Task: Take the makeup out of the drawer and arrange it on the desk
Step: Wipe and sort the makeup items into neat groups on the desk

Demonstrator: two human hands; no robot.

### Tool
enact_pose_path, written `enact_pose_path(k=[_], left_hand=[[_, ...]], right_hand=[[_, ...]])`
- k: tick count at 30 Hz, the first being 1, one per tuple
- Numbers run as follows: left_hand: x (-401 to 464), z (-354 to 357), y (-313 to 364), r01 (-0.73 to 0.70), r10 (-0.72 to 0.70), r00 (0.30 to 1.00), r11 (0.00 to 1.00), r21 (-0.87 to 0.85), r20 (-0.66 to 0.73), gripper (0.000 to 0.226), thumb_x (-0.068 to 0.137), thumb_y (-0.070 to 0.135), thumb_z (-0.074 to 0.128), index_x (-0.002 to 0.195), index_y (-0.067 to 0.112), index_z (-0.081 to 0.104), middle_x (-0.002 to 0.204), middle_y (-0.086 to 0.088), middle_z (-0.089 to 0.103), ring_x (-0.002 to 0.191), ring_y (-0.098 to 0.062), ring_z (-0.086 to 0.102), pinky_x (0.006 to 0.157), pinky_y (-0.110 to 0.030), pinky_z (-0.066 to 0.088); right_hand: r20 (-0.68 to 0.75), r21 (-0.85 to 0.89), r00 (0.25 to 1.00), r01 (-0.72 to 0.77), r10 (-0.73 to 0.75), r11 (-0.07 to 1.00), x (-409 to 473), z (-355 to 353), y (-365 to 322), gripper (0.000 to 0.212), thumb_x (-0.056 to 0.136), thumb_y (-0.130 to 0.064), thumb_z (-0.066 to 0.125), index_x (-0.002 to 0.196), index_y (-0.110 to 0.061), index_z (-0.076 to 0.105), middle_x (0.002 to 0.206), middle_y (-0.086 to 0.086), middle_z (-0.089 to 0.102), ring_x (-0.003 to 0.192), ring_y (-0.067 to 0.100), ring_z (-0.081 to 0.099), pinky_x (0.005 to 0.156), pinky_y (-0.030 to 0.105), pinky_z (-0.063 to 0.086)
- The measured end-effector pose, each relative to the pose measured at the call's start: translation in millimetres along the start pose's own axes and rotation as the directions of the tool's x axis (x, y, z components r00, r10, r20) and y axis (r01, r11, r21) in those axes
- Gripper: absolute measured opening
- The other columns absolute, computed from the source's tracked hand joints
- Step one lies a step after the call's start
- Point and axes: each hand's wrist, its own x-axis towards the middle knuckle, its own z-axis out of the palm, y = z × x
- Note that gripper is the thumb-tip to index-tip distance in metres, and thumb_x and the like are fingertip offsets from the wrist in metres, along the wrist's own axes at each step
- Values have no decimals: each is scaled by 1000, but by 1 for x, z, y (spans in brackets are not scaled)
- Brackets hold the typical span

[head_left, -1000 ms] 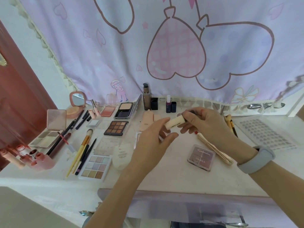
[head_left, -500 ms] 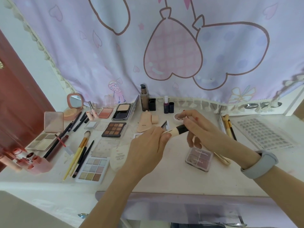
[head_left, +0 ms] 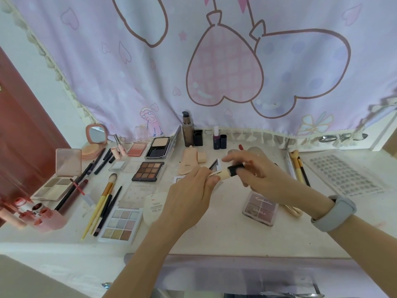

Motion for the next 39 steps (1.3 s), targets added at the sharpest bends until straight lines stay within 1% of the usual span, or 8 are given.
enact_pose_path(k=[4, 11, 14, 17, 21, 24, 33, 39], left_hand=[[2, -3, -3, 6, -6, 1000, 1000, 20, -2, 48, 82, 54, 7, 90, 23, 42, 81, 11, 39, 64, -14, 42, 58, -28, 30], [10, -10, -5, -40, 41, 999, 996, -77, 7, 33, 98, 35, 29, 112, 22, 55, 91, 16, 45, 76, -12, 47, 67, -30, 38], [21, -16, -9, -19, 19, 1000, 991, -131, -1, 27, 99, 32, 33, 101, 22, 57, 72, 13, 50, 66, -9, 47, 61, -26, 33], [34, -24, -17, 78, -90, 996, 944, -321, -23, 22, 99, 25, 35, 84, 21, 51, 67, 11, 54, 54, -2, 49, 53, -14, 36], [57, -27, -21, 235, -308, 951, 664, -710, 27, 18, 100, 24, 34, 90, 19, 47, 84, 0, 68, 57, -8, 64, 57, -19, 51], [79, -20, -16, 255, -332, 940, 535, -806, 77, 12, 99, 27, 37, 94, 18, 43, 87, 2, 65, 65, -2, 66, 62, -20, 54], [134, 16, -34, 383, -435, 893, 607, -696, 112, 14, 89, 27, 59, 87, 14, 64, 74, 4, 61, 64, -9, 56, 74, -26, 49], [141, 39, -44, 335, -345, 937, 859, -386, 46, 4, 81, 22, 67, 77, 21, 66, 72, 7, 64, 76, -12, 61, 73, -23, 46]], right_hand=[[80, -161, 996, -21, 34, 987, 1, -5, 2, 38, 94, -17, 44, 127, -36, 42, 93, -16, 52, 70, -5, 53, 60, 12, 44], [149, -580, 989, 82, 6, 810, 5, -13, -6, 25, 96, -27, 43, 115, -27, 59, 82, -8, 56, 76, 17, 50, 72, 28, 39], [59, -616, 997, 69, -42, 785, 7, -24, -6, 28, 96, -23, 42, 121, -24, 56, 90, -17, 51, 87, 15, 51, 77, 27, 39], [-124, -586, 990, -26, -59, 810, 15, -41, 4, 26, 94, -18, 45, 117, -19, 56, 106, -6, 61, 94, 17, 56, 82, 31, 44], [-287, -227, 953, -163, 94, 960, 37, -53, 21, 8, 92, -21, 49, 93, -29, 48, 78, -20, 65, 63, -1, 60, 57, 8, 41], [-301, -47, 934, -215, 192, 975, 61, -48, 40, 9, 91, -21, 53, 89, -29, 48, 89, -11, 67, 75, 3, 62, 67, 22, 48], [-270, -239, 938, -284, 218, 929, 111, -25, 80, 16, 86, -23, 60, 101, -19, 60, 91, -4, 60, 80, 11, 54, 73, 23, 42], [-196, -398, 954, -288, 227, 871, 121, -14, 93, 20, 82, -24, 62, 100, -17, 68, 95, -1, 68, 87, 17, 60, 82, 35, 48]])
